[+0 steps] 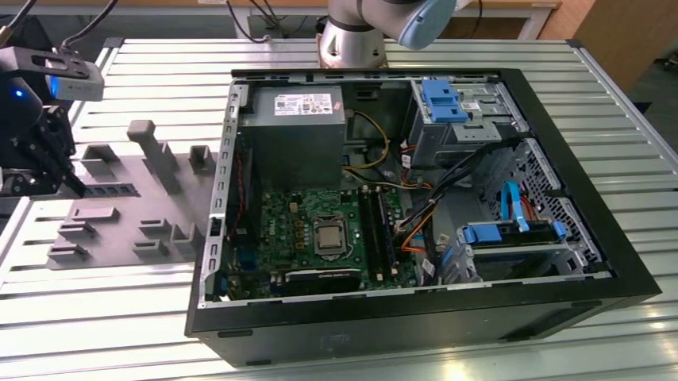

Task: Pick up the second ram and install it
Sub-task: 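Pick up the second ram and move it above second insertion slot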

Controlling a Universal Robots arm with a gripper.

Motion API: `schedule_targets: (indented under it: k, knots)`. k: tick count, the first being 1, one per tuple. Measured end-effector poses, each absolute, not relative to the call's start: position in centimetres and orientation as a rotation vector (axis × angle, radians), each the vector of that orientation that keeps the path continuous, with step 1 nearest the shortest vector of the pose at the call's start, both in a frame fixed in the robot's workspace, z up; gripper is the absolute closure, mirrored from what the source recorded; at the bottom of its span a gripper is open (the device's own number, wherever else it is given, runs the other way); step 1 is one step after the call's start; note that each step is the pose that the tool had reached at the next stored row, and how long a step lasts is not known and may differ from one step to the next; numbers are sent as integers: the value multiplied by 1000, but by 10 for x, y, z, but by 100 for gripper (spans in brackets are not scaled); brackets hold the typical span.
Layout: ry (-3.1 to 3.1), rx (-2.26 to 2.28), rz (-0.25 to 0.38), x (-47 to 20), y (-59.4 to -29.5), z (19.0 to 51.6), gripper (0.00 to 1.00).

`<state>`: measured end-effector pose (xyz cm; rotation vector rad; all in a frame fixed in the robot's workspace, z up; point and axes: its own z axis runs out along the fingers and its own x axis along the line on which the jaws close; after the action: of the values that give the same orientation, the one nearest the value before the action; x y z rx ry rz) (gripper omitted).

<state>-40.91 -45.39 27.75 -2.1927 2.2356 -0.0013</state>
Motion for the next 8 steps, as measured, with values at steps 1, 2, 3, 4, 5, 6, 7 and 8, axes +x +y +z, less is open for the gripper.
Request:
schedule_targets:
  k: [1,2,3,4,5,6,7,8]
  knots:
    - [2236,-2193,-1,-409,-454,280,86]
    - [2236,-2193,-1,-409,-454,283,86]
    - [2236,-2193,-1,-409,-454,286,86]
    - [2236,-2193,-1,-409,-454,289,86]
    - [2236,-2193,-1,-409,-454,292,86]
    - [2236,-2193,-1,-409,-454,295,86]
    - [2236,-2193,-1,-409,-454,297,86]
    - [2236,-2193,-1,-409,-454,300,86]
